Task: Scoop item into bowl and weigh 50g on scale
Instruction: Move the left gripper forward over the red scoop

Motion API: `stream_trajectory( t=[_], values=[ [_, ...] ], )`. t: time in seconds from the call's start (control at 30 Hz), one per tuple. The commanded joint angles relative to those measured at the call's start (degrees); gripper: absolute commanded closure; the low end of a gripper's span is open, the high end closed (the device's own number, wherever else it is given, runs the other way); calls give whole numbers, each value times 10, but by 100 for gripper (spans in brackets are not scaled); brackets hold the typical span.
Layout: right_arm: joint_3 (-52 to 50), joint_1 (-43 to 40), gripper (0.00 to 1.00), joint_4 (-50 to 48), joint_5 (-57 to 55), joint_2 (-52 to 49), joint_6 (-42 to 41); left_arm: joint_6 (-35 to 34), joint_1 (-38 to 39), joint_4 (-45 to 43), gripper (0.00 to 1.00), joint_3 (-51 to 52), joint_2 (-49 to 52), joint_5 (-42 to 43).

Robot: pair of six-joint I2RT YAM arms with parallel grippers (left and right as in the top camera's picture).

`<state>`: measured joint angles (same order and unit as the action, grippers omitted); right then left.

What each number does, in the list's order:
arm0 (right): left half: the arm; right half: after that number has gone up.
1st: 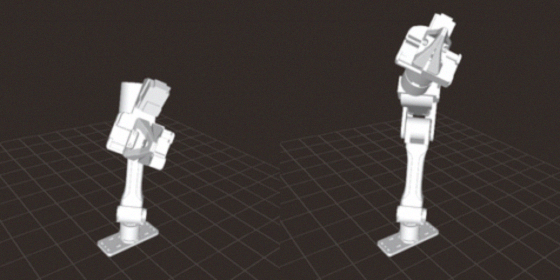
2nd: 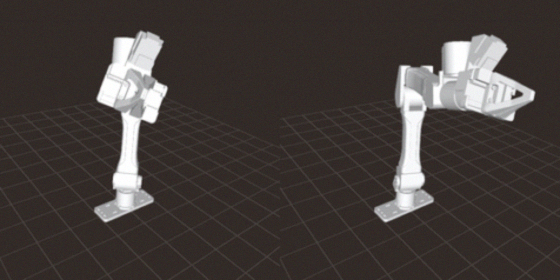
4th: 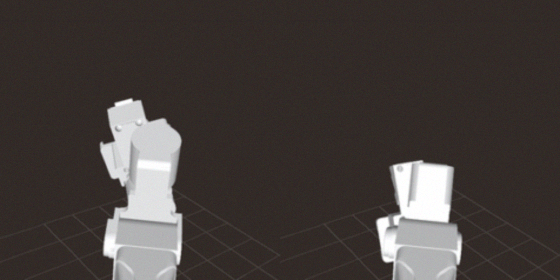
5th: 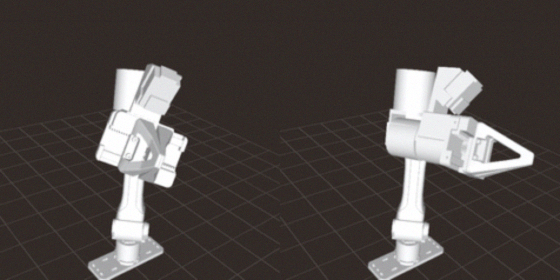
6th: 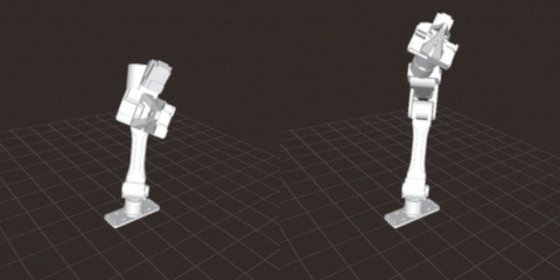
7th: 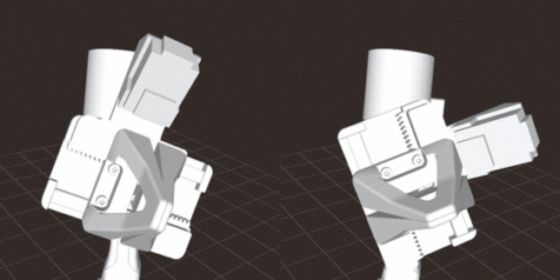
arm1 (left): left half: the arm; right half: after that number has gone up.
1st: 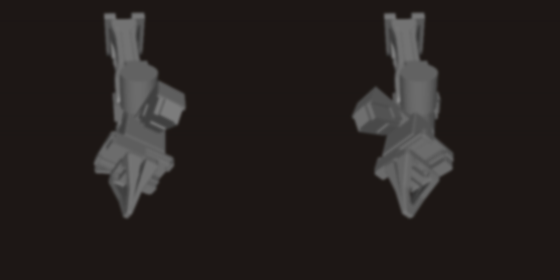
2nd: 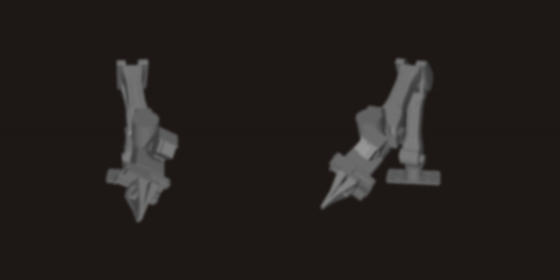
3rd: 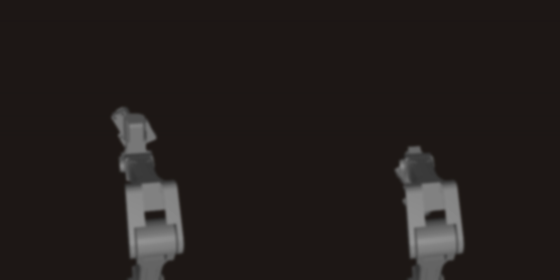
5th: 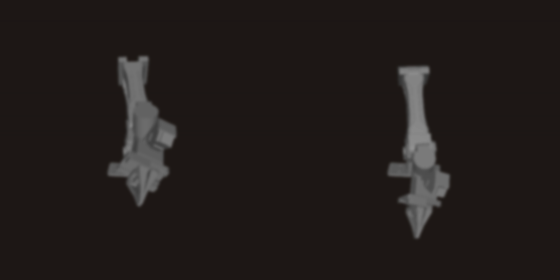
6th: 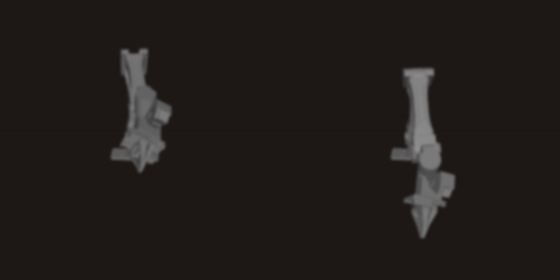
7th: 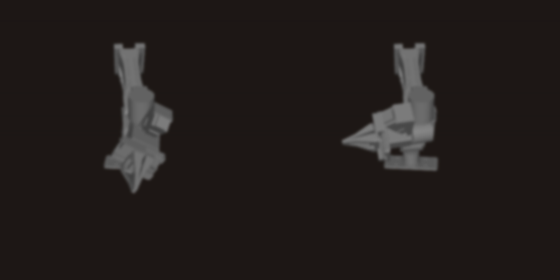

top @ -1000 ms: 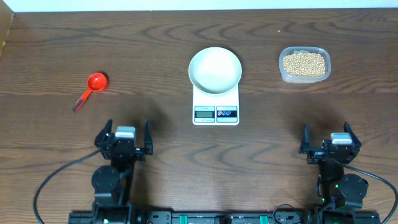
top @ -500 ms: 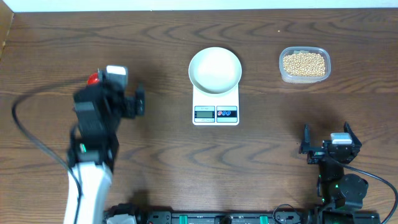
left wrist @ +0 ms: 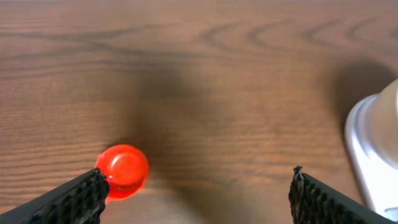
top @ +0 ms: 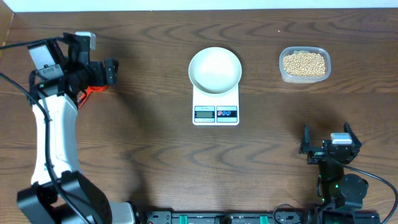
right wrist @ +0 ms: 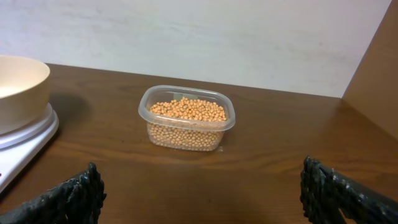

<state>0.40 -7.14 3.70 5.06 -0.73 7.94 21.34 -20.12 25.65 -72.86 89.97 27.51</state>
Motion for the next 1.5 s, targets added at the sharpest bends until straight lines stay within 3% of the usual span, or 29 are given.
stream_trajectory(
  t=[0.0, 0.23, 0.37, 1.07, 1.47],
  values=[
    [-1, 5, 1, 2, -4, 2, -6, 103, -17, 4, 5, -11, 20, 21],
    [-1, 5, 1, 2, -5, 2, -6, 99, -21, 17, 5, -11, 22, 21],
    [-1, 5, 1, 2, -4, 2, -6, 58, -21, 14, 5, -11, 21, 21],
    [-1, 5, 1, 2, -4, 2, -6, 60, -22, -15, 5, -4, 62, -6],
    [-1, 5, 1, 2, -4, 2, -6, 76, -33, 70, 5, -153, 112, -107]
  ],
)
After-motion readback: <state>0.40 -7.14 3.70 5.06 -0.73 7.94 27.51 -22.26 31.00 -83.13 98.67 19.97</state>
